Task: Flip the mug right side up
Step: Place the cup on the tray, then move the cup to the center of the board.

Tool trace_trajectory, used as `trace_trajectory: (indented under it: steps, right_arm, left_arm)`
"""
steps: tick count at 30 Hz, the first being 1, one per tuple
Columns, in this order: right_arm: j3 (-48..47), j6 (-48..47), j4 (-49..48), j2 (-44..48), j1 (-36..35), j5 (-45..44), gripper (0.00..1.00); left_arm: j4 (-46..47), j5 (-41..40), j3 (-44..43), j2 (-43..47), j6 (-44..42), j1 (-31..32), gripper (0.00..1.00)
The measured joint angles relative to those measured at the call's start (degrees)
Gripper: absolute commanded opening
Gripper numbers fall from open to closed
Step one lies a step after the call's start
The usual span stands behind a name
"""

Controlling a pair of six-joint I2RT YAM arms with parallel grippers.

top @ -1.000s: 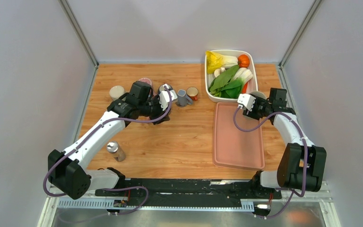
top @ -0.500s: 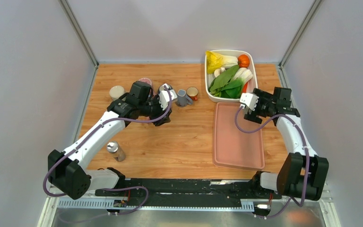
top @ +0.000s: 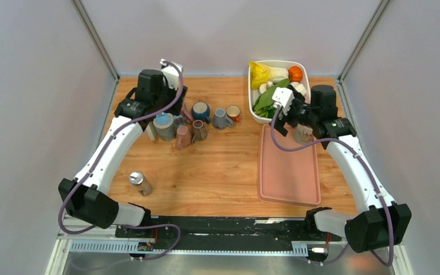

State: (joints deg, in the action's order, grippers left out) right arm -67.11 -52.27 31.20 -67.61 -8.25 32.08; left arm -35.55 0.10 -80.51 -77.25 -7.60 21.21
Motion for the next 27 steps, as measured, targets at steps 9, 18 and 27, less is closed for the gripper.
trace_trajectory:
  steps: [9,18,27]
  right_arm:
    - [3.5,16.8,-4.4,-2.9,-8.3,1.9,1.0]
    - [3.8,22.6,-7.0,-3.5,-8.9,3.2,1.0]
    - [6.6,24.0,-7.8,-3.4,-8.9,4.0,1.0]
  left_arm:
    - [-3.4,-10.7,-1.4,-8.2,15.1,-18.7,0.77]
    - [-1.8,-3.3,-6.1,-17.4,19.1,-28.0,0.71]
    - [2.3,12.8,-9.8,-28.0,20.8,-32.9,0.68]
